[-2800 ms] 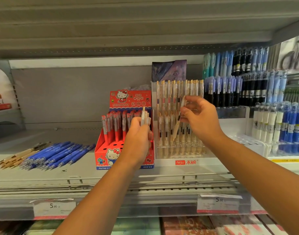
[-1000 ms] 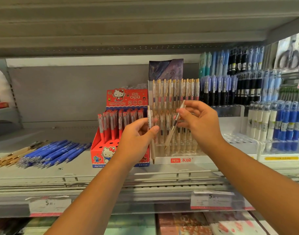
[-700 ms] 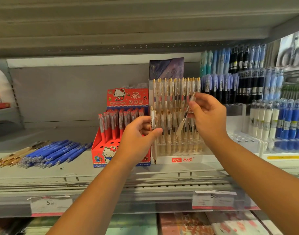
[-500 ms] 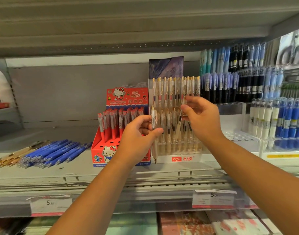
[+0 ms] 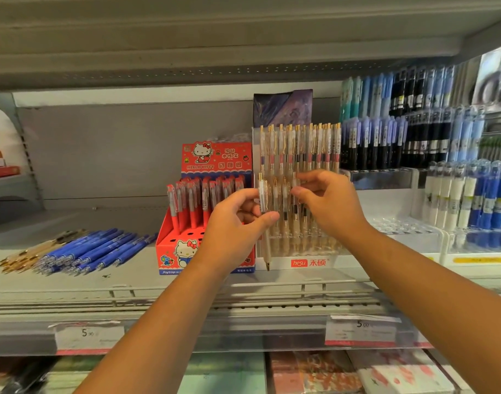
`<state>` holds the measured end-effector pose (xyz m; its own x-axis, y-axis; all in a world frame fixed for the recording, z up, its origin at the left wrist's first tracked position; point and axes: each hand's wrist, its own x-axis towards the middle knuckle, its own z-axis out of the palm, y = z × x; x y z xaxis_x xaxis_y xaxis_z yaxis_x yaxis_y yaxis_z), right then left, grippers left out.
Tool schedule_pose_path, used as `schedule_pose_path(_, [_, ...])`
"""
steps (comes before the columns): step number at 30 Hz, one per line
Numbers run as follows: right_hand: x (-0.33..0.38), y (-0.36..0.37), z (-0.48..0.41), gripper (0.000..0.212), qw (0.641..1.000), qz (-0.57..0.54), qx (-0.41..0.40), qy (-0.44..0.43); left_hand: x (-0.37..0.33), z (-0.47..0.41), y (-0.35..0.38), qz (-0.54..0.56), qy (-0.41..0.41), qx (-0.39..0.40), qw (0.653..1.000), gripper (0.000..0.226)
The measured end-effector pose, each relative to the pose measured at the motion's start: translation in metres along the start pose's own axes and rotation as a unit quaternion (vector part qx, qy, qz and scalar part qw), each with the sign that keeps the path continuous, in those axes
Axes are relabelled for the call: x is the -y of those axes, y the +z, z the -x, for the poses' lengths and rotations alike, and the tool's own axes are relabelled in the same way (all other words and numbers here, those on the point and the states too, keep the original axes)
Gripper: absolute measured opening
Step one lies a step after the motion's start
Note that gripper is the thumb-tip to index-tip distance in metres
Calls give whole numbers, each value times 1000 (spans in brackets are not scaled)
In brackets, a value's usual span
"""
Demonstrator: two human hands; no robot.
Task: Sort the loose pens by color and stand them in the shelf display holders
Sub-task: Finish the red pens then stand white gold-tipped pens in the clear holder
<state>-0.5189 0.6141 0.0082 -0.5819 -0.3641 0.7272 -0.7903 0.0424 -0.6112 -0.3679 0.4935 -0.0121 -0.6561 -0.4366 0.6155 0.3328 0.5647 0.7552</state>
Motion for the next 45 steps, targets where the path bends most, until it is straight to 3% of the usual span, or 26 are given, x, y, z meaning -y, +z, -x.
schedule_pose_path(7, [1, -3, 5, 19, 1000, 8, 15, 17, -1, 0, 1, -9, 5, 4, 1000, 44])
schedule_pose_path(13, [5, -9, 11, 34, 999, 40, -6, 1, -4, 2, 2, -14, 19, 10, 1000, 45])
schedule_pose_path(16, [15, -16, 16, 29, 998, -39, -34, -35, -9, 2, 5, -17, 36, 11, 999, 48])
schedule_pose_path(19, [25, -20, 23, 20, 984, -160, 35, -70, -15, 0, 10, -34, 78, 2, 996, 48])
schedule_pose_path(22, [27, -21, 27, 22, 970, -222, 68, -64, -21, -5, 18, -52, 103, 4, 993, 48])
schedule_pose_path(26, [24, -25, 23, 25, 965, -255, 48, -29, -29, -13, 28, -104, 139, 26, 985, 45])
schedule_pose_path(29, [20, -31, 17, 29, 968, -251, 16, -9, -34, -22, 28, -206, 180, 57, 960, 45])
schedule_pose_path(32, [17, -38, 10, 32, 966, -255, -29, -2, -35, -33, 24, -371, 240, 51, 896, 57])
schedule_pose_path(34, [12, -39, 7, 31, 968, -241, -65, 3, -34, -39, 22, -434, 225, 52, 871, 71])
schedule_pose_path(39, [-2, -38, 6, 31, 977, -183, -112, 2, -20, -45, 25, -503, 166, 107, 841, 92])
schedule_pose_path(45, [-7, -33, 1, 32, 983, -160, -84, 12, -12, -44, 31, -504, 167, 91, 842, 97])
